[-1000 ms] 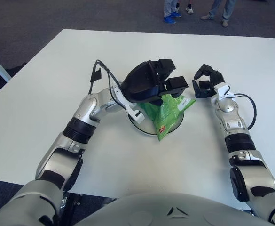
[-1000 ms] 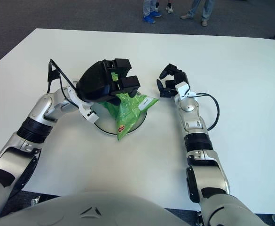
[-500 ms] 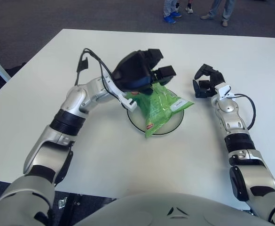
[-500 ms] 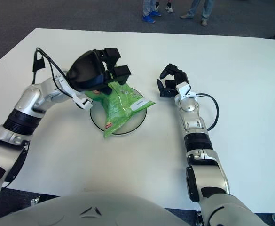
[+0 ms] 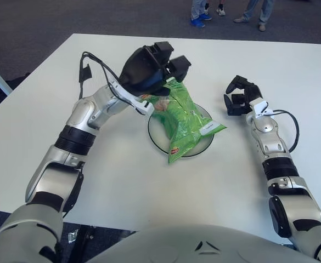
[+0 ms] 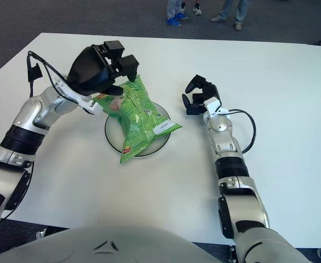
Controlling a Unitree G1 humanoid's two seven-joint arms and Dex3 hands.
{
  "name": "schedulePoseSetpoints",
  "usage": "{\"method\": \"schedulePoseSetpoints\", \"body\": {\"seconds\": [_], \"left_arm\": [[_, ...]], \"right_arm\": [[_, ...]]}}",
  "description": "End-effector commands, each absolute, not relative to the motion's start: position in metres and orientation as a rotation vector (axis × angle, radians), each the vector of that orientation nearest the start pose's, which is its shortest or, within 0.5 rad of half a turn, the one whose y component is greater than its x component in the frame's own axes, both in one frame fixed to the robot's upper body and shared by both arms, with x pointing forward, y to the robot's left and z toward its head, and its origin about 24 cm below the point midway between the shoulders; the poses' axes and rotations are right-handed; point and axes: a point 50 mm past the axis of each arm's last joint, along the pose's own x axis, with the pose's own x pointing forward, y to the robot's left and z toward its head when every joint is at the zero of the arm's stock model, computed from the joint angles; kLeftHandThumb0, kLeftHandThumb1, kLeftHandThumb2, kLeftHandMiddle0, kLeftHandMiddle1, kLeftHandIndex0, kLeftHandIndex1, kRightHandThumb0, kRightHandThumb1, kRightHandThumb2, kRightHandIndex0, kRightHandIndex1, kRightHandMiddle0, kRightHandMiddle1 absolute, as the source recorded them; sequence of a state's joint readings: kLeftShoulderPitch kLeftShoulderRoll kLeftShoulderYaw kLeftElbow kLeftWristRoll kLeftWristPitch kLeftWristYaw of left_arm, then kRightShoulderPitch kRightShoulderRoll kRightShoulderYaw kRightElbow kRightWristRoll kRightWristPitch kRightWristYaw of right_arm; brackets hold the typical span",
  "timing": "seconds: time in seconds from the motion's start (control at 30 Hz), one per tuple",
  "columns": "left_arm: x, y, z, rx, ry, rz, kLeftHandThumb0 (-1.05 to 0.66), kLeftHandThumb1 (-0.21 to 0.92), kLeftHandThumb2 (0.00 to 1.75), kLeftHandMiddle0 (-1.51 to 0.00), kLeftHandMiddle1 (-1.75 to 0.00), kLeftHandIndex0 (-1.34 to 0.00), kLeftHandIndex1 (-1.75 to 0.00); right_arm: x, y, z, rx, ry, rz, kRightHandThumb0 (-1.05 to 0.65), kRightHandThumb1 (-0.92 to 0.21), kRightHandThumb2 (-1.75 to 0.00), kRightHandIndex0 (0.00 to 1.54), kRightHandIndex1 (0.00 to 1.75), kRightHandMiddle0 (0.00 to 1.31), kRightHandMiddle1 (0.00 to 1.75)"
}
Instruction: Put the snack into the plate.
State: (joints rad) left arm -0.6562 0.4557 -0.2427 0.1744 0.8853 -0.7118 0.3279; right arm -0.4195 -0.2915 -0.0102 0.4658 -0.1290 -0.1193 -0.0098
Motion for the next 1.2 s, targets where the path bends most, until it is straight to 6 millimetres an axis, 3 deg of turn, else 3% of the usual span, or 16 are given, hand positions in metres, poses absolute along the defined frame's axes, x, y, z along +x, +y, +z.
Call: {"method": "schedulePoseSetpoints", "body": {"seconds": [0.0,0.53,0.77,0.9,1.03,1.17], "left_arm": [[0.305,0.111,0.211,1.136,-1.247,-0.259,0.00,0.07,1.60,-0.81,-1.72,-0.57,-1.75],[0.313,0.134,0.229,0.961,-1.023,-0.278,-0.01,-0.04,1.73,-0.87,-1.75,-0.66,-1.75],[0.317,0.147,0.227,0.908,-0.906,-0.240,-0.01,-0.03,1.70,-0.87,-1.71,-0.65,-1.75],[0.337,0.173,0.212,0.850,-0.709,-0.191,-0.01,-0.03,1.71,-0.87,-1.72,-0.65,-1.75],[0.350,0.186,0.191,0.769,-0.610,-0.154,-0.01,-0.05,1.73,-0.88,-1.74,-0.66,-1.75],[0.354,0.191,0.183,0.691,-0.594,-0.113,-0.01,-0.07,1.74,-0.89,-1.74,-0.69,-1.71]], "right_arm": [[0.317,-0.203,0.037,-0.437,0.109,0.025,-0.48,-0.33,-1.31,1.29,1.75,0.61,1.75],[0.317,-0.204,0.037,-0.430,0.111,0.033,-0.48,-0.33,-1.31,1.29,1.75,0.61,1.75],[0.317,-0.203,0.037,-0.438,0.115,0.025,-0.48,-0.33,-1.30,1.29,1.75,0.61,1.75],[0.317,-0.203,0.037,-0.430,0.121,0.026,-0.48,-0.33,-1.30,1.29,1.75,0.61,1.75],[0.317,-0.203,0.036,-0.422,0.119,0.024,-0.48,-0.33,-1.30,1.29,1.75,0.60,1.75],[0.316,-0.202,0.037,-0.419,0.111,0.024,-0.48,-0.33,-1.30,1.29,1.75,0.60,1.75]]}}
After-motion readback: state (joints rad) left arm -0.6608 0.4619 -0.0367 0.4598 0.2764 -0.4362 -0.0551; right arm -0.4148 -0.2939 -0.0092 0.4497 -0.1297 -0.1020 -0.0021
